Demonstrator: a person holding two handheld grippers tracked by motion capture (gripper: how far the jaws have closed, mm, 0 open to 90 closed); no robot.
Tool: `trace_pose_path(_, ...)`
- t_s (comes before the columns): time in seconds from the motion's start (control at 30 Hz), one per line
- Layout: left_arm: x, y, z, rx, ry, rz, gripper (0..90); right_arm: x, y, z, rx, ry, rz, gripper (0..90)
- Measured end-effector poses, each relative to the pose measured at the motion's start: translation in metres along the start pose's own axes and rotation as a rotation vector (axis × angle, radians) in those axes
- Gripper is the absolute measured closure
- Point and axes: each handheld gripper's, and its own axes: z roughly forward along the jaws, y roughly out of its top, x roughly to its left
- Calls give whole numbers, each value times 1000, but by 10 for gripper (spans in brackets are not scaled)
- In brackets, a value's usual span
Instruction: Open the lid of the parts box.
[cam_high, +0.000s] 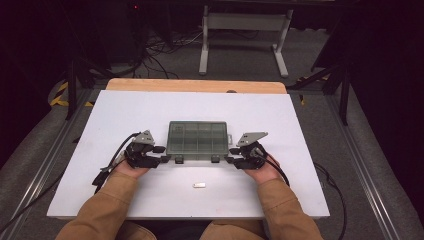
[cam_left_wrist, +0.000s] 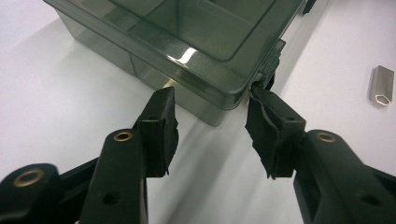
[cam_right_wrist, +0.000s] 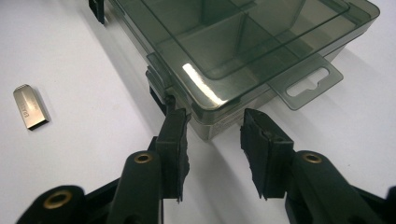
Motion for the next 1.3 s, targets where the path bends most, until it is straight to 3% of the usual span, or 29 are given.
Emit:
trace_pose_path(0.33, -2, 1, -1, -6, -1, 21, 595, 1, -1, 1, 10, 1, -7, 675)
trace_pose_path(1.3, -3, 1, -1, -3, 7, 23, 599, 2, -1, -2, 2, 2, -6, 710)
